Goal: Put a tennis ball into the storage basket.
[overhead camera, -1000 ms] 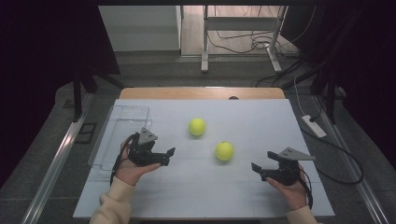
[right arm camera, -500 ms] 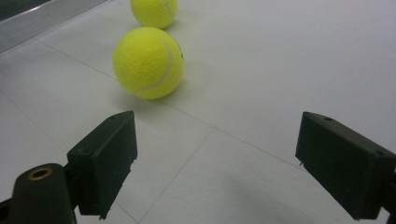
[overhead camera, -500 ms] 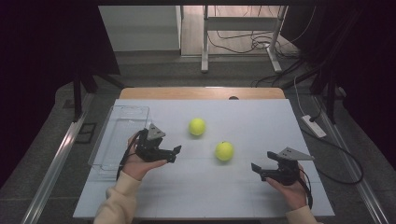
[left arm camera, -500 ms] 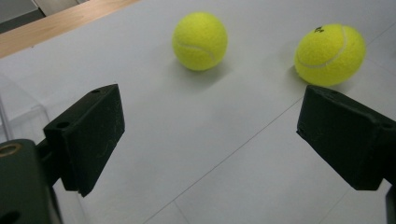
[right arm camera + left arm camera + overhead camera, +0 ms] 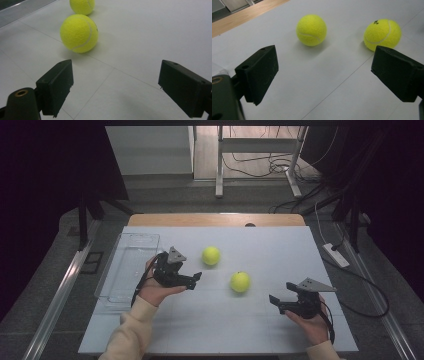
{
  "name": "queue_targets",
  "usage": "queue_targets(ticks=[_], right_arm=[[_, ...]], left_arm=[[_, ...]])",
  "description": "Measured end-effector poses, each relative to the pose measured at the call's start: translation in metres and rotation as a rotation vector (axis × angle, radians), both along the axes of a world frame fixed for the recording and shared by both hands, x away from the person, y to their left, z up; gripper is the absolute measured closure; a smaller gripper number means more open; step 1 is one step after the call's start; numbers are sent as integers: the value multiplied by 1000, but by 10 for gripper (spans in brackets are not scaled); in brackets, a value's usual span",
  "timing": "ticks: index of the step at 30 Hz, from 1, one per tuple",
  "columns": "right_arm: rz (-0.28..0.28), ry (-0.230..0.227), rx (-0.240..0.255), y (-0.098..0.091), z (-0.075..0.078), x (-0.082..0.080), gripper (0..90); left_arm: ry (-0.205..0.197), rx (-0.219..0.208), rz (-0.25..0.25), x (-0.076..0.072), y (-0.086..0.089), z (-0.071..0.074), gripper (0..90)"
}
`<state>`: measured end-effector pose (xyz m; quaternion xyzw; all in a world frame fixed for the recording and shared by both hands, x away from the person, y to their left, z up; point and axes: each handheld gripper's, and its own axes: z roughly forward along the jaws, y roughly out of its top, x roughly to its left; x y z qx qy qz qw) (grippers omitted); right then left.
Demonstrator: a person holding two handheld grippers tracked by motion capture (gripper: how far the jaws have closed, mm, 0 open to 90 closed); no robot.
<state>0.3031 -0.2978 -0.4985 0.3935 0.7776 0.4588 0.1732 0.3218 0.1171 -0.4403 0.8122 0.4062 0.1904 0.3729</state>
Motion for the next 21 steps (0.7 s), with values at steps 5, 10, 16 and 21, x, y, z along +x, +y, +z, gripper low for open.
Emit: queue_targets(ticks=[5, 10, 16, 21], right_arm=[[0, 0, -1, 0, 0, 0, 127], [1, 1, -2, 1, 0, 0, 127], [2, 4, -1, 1, -1, 1, 127], [-1, 2, 2, 0, 0, 1, 127]], left_arm=[[-1, -3, 4, 4, -2, 1, 83], [5, 7, 6, 11, -5, 4, 81], [4, 5, 5, 19, -7, 6, 78], [9, 12, 1, 25, -11, 5, 74]])
